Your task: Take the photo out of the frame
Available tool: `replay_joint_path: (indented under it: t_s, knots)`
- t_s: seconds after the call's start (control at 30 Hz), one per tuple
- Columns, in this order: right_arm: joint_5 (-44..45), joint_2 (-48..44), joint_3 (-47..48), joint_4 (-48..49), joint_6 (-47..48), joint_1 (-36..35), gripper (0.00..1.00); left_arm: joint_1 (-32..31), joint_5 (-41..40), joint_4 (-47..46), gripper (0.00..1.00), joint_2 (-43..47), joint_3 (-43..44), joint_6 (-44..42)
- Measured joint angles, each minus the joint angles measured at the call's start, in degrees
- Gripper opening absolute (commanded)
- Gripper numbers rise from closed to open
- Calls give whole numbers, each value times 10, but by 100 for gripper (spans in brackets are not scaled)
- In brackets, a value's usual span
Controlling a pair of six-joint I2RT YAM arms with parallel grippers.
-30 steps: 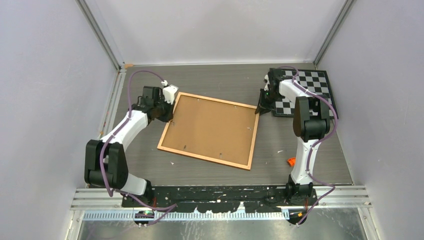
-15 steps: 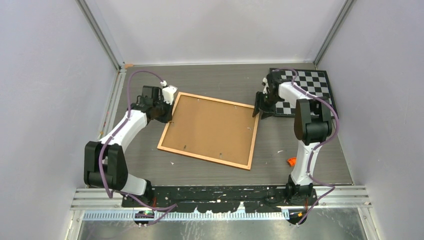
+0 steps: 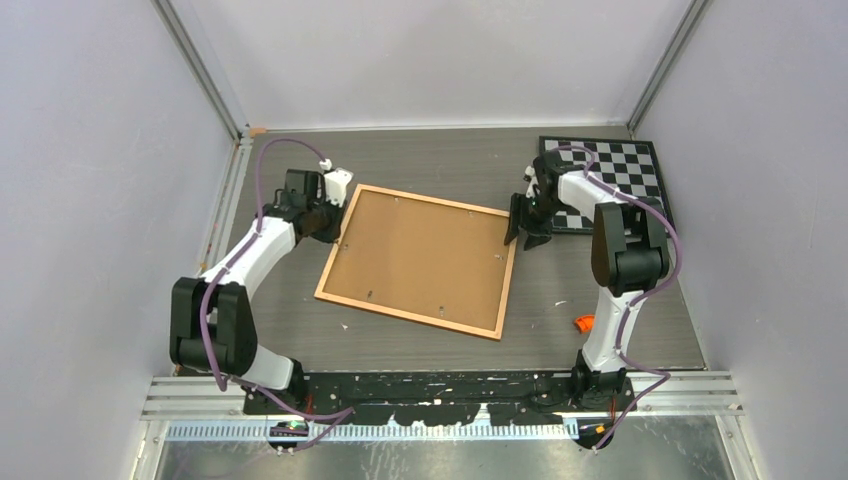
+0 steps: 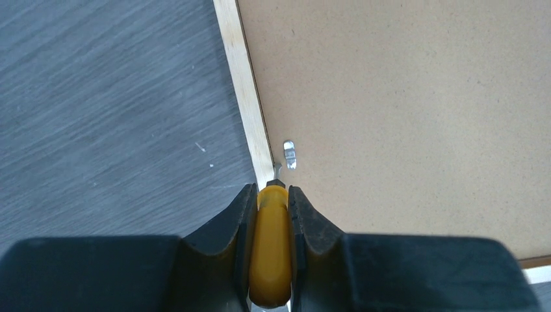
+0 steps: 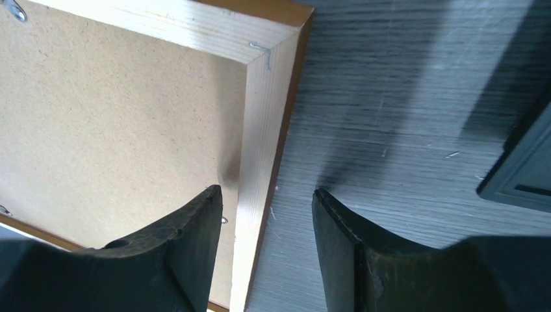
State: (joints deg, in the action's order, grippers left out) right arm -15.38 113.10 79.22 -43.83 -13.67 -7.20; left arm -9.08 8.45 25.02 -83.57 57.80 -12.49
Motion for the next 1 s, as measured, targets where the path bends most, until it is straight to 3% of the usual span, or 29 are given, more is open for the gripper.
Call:
replay_joint_path:
  t_s: [0.4,0.77,1.0]
  knots:
    - [-10,0,-7,-1,0,-19,54,0,12,-24,0,-18,8,-3]
    - [-11,4,-7,-2,0,-26,51,1,79,9,0,-2,0,-39]
    - [-2,10,0,-8,1,-34,42,1,87,20,0,1,0,-31]
